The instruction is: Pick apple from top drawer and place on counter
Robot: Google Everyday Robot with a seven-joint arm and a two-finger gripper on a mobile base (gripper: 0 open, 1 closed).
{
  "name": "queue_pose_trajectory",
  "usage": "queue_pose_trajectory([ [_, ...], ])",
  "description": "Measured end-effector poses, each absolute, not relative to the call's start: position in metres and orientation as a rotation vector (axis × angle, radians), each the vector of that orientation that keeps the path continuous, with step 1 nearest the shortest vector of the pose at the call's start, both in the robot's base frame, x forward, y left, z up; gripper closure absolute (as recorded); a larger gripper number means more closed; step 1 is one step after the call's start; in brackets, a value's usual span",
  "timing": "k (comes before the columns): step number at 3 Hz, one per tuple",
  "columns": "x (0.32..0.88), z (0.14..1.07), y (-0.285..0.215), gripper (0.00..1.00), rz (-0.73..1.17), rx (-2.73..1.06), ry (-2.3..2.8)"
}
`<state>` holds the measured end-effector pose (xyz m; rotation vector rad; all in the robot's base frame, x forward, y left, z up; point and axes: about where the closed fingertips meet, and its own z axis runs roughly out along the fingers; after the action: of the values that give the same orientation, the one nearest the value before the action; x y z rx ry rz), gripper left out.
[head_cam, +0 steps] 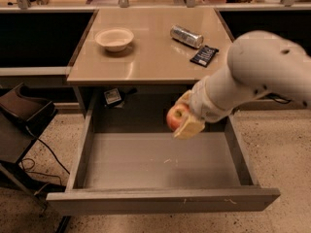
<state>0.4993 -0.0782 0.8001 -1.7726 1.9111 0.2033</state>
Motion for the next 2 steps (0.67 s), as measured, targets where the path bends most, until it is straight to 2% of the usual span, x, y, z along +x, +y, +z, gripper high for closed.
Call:
queue_pose_trajectory([
  [1, 0.5714, 0.829, -0.0938, 1.0, 0.295, -1.68, 1.875],
  [2, 0.5687, 0.8285, -0.0925, 1.0, 0.294, -1.686, 1.875],
])
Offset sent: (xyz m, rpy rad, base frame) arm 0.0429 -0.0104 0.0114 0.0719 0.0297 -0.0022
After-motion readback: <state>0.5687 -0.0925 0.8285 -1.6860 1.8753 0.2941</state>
